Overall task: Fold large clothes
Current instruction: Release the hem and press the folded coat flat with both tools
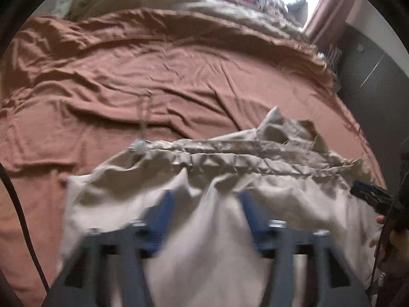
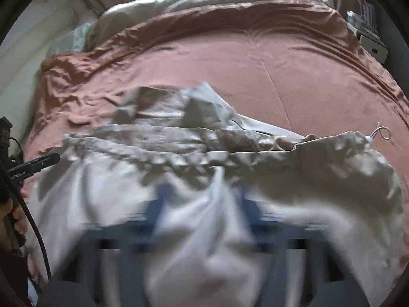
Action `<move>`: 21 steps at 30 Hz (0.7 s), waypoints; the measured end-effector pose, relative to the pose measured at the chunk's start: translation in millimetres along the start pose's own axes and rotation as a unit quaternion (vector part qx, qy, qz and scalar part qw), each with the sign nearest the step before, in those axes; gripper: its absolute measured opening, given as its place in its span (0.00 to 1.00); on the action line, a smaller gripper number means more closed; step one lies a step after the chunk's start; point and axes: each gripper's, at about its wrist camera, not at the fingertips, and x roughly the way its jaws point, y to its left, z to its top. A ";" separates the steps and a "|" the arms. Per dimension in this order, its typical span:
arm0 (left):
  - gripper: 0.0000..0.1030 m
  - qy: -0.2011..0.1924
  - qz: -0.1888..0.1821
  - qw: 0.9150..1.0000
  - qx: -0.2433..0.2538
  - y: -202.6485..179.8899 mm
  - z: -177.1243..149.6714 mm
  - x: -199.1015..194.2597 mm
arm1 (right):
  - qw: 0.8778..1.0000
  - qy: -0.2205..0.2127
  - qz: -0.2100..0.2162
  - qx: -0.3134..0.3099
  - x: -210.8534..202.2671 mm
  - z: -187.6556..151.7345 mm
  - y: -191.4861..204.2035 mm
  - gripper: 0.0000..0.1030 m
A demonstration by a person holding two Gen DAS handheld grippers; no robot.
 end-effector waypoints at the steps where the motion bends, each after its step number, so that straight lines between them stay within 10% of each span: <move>1: 0.68 -0.009 -0.002 1.000 -0.001 2.1 -3.6 -12.4 | 1.000 -0.002 0.003 -0.002 -6.0 -1.7 4.3 0.84; 13: 0.68 -0.032 0.000 0.998 -0.052 49.0 -71.1 -107.6 | 0.999 -0.004 0.032 0.009 -80.5 -62.6 53.1 0.83; 21: 0.68 -0.043 -0.005 0.995 -0.085 77.6 -120.0 -146.4 | 0.999 0.014 0.043 -0.027 -108.0 -105.2 78.1 0.59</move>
